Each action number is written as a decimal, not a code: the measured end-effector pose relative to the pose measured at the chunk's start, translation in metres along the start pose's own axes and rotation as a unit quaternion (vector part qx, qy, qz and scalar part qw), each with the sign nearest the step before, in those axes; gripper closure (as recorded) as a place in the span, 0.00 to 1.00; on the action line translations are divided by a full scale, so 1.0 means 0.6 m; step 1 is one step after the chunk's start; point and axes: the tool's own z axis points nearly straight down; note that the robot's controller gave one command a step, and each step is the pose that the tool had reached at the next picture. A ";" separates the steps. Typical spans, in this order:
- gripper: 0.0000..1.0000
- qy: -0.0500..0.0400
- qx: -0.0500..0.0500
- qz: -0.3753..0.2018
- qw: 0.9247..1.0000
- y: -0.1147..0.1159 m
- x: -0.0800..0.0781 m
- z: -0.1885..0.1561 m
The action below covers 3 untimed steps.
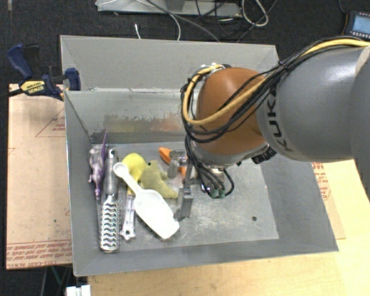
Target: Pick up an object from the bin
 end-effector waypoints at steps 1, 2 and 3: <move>0.00 0.000 0.000 0.000 1.000 0.000 0.000 0.000; 0.00 0.000 0.000 -0.084 0.996 -0.013 -0.003 0.098; 0.00 0.000 0.000 -0.108 0.994 -0.018 0.013 0.106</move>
Offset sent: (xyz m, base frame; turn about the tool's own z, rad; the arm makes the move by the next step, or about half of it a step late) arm 0.0020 -0.0087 -0.0621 -0.1818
